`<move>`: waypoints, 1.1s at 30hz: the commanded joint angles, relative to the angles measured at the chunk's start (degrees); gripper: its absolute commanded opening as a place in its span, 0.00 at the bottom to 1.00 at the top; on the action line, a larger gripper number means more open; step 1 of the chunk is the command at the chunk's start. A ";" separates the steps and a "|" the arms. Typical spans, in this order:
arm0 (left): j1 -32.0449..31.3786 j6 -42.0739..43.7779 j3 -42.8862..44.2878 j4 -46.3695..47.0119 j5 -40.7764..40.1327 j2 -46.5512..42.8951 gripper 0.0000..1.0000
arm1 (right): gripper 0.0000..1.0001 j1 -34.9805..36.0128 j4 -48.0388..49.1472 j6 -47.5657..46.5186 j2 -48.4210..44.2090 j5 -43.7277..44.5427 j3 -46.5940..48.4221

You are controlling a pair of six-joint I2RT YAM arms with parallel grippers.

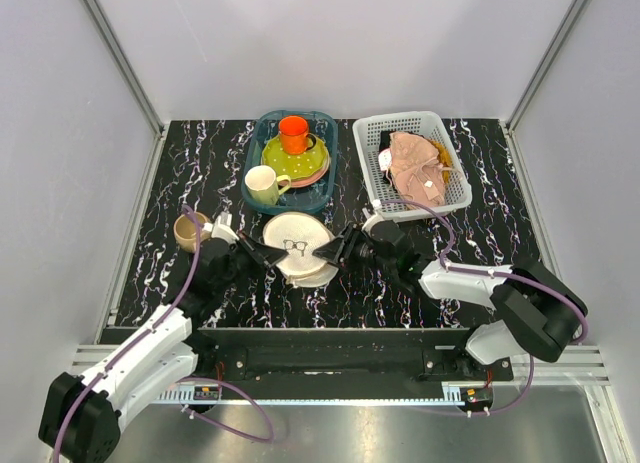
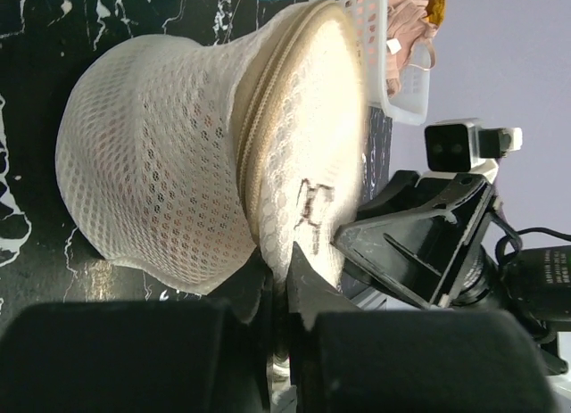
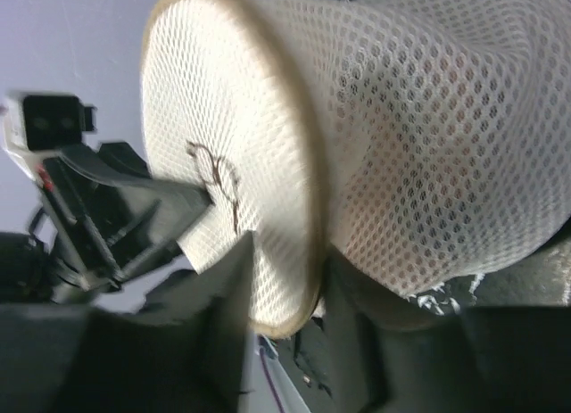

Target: Unzip the laundry bag and remove the bra

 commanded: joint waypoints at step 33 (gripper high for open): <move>-1.08 3.51 -0.48 1.12 -0.68 -1.86 0.70 | 0.00 -8.32 1.07 -11.35 5.13 -23.58 9.37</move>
